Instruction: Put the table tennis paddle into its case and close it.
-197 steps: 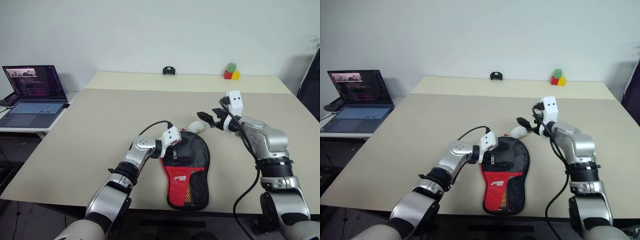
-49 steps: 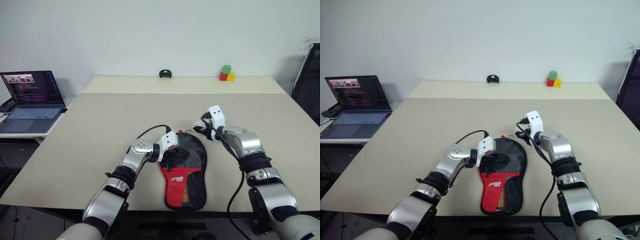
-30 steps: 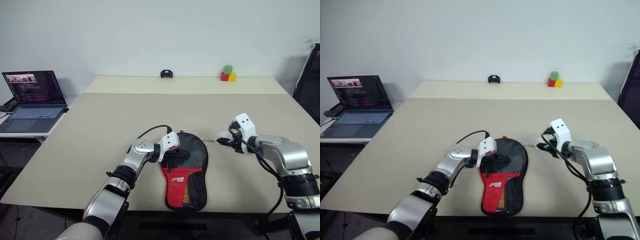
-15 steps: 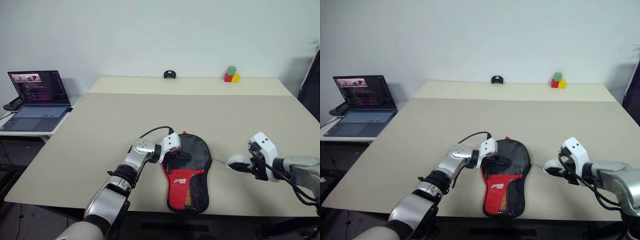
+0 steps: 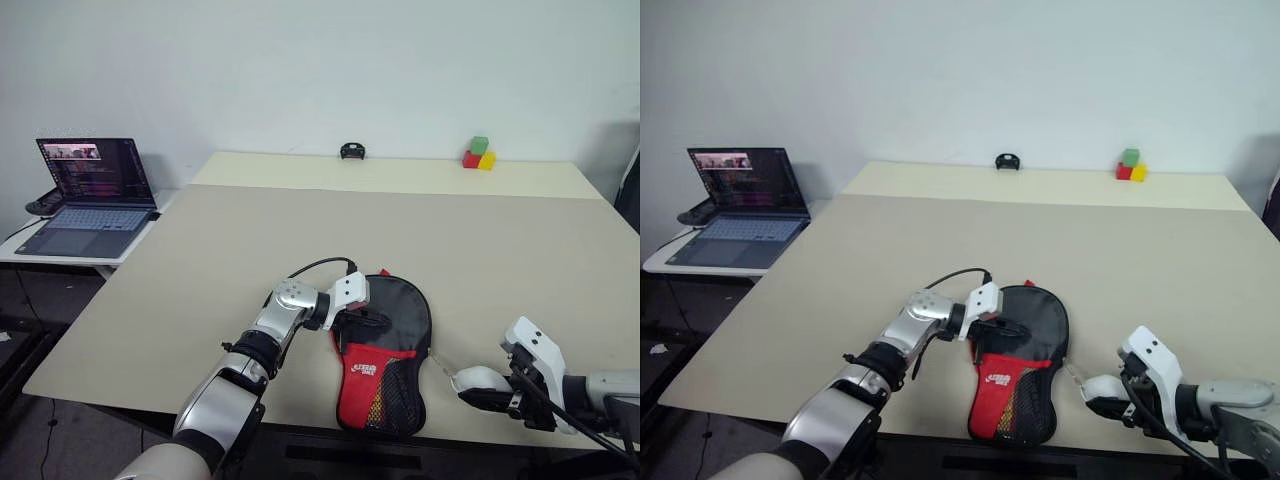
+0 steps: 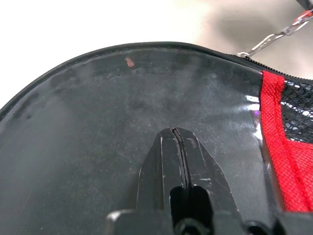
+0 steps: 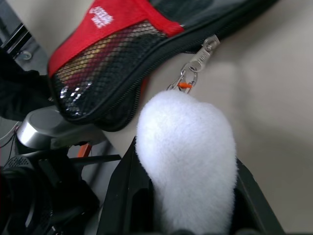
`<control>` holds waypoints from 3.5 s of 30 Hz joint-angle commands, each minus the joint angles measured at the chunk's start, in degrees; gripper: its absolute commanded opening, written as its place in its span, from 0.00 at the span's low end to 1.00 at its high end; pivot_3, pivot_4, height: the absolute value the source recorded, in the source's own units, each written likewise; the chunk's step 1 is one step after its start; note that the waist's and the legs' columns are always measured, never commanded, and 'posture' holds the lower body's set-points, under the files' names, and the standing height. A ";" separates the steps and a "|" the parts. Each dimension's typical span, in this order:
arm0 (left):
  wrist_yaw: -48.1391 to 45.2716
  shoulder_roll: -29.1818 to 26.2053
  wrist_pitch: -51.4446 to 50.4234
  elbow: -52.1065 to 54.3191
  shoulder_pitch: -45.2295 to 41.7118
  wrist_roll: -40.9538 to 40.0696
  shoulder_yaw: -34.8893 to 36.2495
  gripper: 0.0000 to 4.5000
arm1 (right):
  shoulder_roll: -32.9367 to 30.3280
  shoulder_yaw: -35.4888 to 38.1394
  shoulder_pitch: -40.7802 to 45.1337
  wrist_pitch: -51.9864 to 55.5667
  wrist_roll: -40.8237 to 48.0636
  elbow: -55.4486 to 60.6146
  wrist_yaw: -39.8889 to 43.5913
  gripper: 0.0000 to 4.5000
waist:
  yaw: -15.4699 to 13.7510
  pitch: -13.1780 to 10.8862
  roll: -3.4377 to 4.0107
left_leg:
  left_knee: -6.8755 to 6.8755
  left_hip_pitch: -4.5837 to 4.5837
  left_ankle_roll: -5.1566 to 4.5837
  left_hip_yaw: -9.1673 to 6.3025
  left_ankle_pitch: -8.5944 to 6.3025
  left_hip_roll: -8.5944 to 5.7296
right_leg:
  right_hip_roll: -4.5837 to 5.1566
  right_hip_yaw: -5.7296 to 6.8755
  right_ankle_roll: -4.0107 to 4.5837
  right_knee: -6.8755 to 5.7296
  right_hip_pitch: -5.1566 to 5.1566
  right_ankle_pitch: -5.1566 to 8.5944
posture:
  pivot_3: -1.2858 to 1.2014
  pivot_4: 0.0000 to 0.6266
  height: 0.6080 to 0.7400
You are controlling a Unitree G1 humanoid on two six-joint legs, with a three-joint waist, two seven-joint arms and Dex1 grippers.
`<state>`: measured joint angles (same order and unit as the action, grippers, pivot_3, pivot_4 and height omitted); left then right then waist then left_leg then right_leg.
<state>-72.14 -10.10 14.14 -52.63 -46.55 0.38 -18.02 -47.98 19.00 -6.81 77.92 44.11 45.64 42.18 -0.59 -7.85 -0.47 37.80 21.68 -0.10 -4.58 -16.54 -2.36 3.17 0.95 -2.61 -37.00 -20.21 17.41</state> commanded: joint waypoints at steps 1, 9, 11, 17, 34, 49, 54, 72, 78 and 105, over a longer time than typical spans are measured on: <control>-0.70 -1.96 -2.78 -8.14 4.79 6.65 -4.88 0.00 | 1.36 -1.36 -2.64 0.91 5.53 5.23 0.33 0.18 | -0.17 0.07 0.00 | 0.00 0.00 -0.02 0.00 -0.03 0.00 | 0.00 -0.01 -0.02 0.01 0.01 0.02 | 0.52 0.24 1.00; -1.28 -1.43 -2.70 -8.24 4.39 6.88 -5.35 0.00 | 6.38 -7.12 -5.48 0.38 8.61 8.86 -4.53 0.18 | -0.42 0.33 -0.02 | 0.00 -0.03 0.00 0.00 -0.12 0.01 | 0.00 -0.05 -0.01 0.02 0.01 0.09 | 0.52 0.24 1.00; -1.32 -1.26 -2.69 -8.39 4.15 6.91 -5.39 0.00 | 6.04 -6.06 -6.59 0.50 10.94 10.08 -4.58 0.18 | -0.41 0.41 -0.07 | 0.00 -0.04 -0.01 0.01 -0.12 0.00 | 0.00 -0.05 -0.02 0.02 0.02 0.10 | 0.52 0.24 1.00; -1.04 -0.41 -2.64 -8.66 3.66 7.08 -5.48 0.00 | 4.19 -4.58 -11.39 -1.05 17.03 12.98 -5.28 0.18 | -0.42 0.54 -0.25 | 0.00 -0.14 -0.02 0.01 -0.13 0.02 | -0.02 -0.05 -0.02 0.02 0.10 0.11 | 0.52 0.24 1.00; -1.66 1.91 -2.46 -9.04 2.29 8.25 -5.77 0.00 | -0.43 -19.83 -22.56 -16.11 23.50 14.36 -17.85 0.18 | -0.78 0.58 -0.40 | 0.01 -0.29 0.05 0.01 -0.21 -0.01 | 0.01 -0.03 -0.19 0.07 0.30 0.21 | 0.52 0.24 1.00; -0.45 2.85 -1.99 -10.39 1.18 8.80 -5.11 0.00 | -1.34 -25.44 -15.02 -21.58 25.52 13.09 -27.51 0.39 | -0.85 0.59 -0.54 | 0.02 -0.42 0.08 -0.03 -0.24 -0.01 | 0.03 -0.01 -0.43 0.11 0.29 0.35 | 0.52 0.24 1.00; 0.72 3.11 -1.83 -10.56 1.40 8.59 -4.69 0.00 | -3.05 -23.43 -11.86 -22.18 28.02 13.00 -28.50 0.79 | -0.88 0.55 -0.60 | 0.02 -0.71 0.08 -0.02 -0.29 -0.01 | 0.10 -0.02 -0.45 0.13 0.51 0.37 | 0.52 0.24 1.00; 2.63 2.89 -2.07 -9.59 1.90 7.81 -3.65 0.00 | -6.62 -13.38 1.35 -31.54 19.35 0.97 -21.53 0.86 | -1.01 0.50 -0.68 | 0.05 -0.77 0.09 -0.02 -0.32 -0.05 | 0.19 -0.02 -0.50 0.17 0.59 0.36 | 0.52 0.24 1.00; 3.54 2.11 -2.12 -7.47 2.53 7.22 -3.00 0.00 | -3.36 -13.87 7.02 -39.20 6.71 -11.75 -14.01 0.86 | -0.97 0.48 -0.66 | 0.03 -0.77 0.08 -0.02 -0.32 -0.05 | 0.19 -0.01 -0.49 0.17 0.58 0.36 | 0.52 0.24 1.00; 9.19 -13.05 -34.18 52.51 12.48 -18.93 18.93 0.00 | 2.76 -13.72 26.87 -47.30 -15.89 -46.84 1.90 0.86 | 0.98 -1.66 -0.03 | 0.15 1.34 0.58 0.21 0.00 0.02 | 0.13 -0.31 0.01 -0.08 -1.42 0.11 | 0.52 0.24 1.00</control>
<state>-64.71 -20.24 -15.43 -8.84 -35.18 -14.36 -4.60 -44.86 3.31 19.18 30.64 28.50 -0.75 43.88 0.39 -9.52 -0.50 37.88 23.02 0.50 -4.34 -16.54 -2.32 3.29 0.59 -2.60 -37.06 -21.69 17.51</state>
